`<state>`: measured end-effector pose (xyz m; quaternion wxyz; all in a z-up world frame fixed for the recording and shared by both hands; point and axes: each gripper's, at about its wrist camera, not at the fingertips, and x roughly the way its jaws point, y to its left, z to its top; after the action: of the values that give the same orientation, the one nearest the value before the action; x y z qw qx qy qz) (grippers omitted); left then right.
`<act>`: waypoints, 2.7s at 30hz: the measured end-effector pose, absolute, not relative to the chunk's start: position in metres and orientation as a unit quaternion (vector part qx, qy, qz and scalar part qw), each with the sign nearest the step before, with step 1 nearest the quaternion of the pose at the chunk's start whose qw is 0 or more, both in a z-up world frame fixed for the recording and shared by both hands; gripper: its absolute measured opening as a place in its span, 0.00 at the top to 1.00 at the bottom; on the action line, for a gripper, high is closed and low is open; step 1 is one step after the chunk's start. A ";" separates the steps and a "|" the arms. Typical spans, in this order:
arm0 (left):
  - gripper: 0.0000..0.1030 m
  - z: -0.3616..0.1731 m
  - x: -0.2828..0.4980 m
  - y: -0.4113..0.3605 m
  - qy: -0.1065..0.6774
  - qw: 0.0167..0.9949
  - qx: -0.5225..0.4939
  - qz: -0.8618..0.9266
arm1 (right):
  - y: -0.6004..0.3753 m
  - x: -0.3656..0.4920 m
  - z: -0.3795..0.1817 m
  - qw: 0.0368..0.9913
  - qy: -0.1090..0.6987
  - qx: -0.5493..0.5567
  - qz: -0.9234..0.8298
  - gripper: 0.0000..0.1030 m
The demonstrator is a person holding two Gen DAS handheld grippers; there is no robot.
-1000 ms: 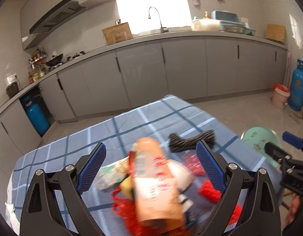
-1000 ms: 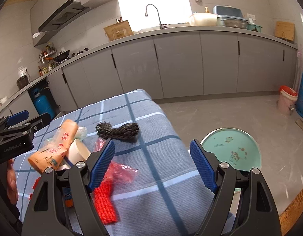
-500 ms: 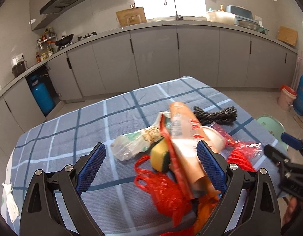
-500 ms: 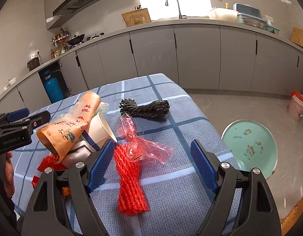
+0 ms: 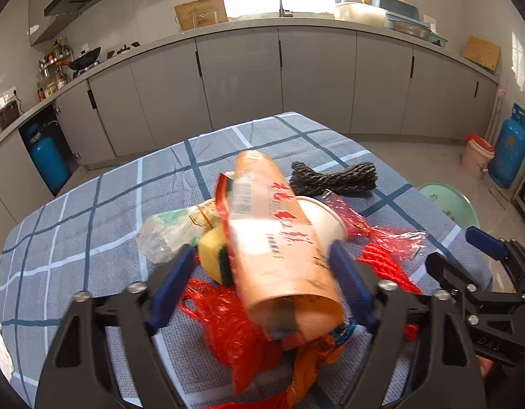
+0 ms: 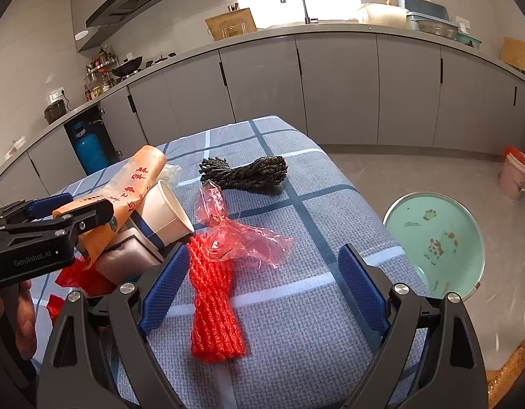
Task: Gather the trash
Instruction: 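Grasp the orange snack wrapper with the left gripper while the right grasps the red mesh net, then lift the orange wrapper and red mesh net and carry them over the basin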
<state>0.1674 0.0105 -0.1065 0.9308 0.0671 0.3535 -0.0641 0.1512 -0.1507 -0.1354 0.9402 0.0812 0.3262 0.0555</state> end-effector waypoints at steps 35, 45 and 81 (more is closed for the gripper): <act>0.69 -0.063 0.138 0.044 0.282 0.957 0.046 -0.049 | -0.111 0.143 -0.145 0.914 0.378 0.040 0.142 0.82; 0.69 -0.051 0.139 0.032 0.267 0.960 0.055 -0.061 | -0.122 0.133 -0.107 0.936 0.318 0.054 0.142 0.82; 0.69 -0.048 0.164 -0.017 0.270 0.953 0.101 -0.098 | -0.221 0.137 -0.092 0.954 0.272 0.111 0.049 0.82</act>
<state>0.1640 -0.0174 -0.0481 0.9525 0.1008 0.2703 -0.0975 0.1369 -0.2205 -0.0919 0.9545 0.1110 0.2724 0.0491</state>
